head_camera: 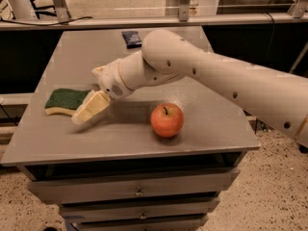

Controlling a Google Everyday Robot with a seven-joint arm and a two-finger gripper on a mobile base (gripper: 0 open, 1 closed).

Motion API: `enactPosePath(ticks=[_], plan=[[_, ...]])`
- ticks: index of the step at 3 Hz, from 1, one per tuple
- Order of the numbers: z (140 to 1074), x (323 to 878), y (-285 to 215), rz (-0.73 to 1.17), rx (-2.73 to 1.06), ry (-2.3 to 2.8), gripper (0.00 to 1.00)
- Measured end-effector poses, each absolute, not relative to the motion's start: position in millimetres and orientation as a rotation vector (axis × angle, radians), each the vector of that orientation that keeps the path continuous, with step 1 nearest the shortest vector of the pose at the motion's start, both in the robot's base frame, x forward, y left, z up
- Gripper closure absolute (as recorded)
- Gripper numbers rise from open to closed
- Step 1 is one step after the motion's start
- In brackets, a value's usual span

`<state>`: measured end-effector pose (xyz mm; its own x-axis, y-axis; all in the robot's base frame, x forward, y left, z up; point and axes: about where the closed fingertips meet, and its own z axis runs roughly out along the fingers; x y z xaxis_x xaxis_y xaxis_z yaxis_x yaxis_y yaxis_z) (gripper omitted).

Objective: Pick sponge

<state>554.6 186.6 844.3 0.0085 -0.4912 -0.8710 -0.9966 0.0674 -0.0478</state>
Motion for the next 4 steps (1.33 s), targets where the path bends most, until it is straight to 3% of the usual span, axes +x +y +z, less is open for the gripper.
enactPosePath(ticks=[1,4], plan=[[838.3,558.4,194.8,0.863,-1.505,1.6,0.17],[851.1,567.2,172.9,0.84,-1.449,1.632,0.87]])
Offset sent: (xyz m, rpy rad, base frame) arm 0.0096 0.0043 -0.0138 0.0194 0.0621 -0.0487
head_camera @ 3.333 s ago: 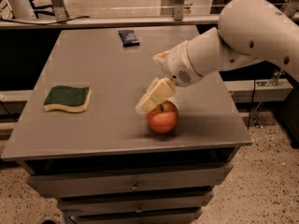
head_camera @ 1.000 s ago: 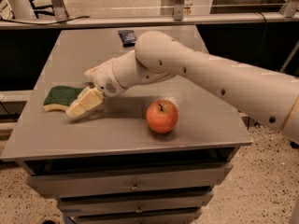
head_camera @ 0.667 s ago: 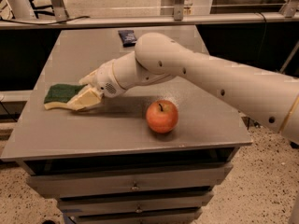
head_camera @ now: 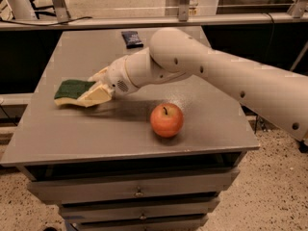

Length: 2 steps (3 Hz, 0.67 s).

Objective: Pick sponge

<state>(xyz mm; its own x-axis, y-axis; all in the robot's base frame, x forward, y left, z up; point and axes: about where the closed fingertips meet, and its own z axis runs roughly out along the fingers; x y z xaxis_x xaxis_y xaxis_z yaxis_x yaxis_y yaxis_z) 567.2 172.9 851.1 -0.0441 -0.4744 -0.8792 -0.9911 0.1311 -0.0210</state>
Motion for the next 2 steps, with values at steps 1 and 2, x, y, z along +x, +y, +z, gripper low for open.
enactPosePath(ticks=[1,2], plan=[[883.6,581.6,148.0,0.754,-1.436,1.613,1.0],[886.0,582.7,147.7,0.752,-1.434,1.611,1.0]])
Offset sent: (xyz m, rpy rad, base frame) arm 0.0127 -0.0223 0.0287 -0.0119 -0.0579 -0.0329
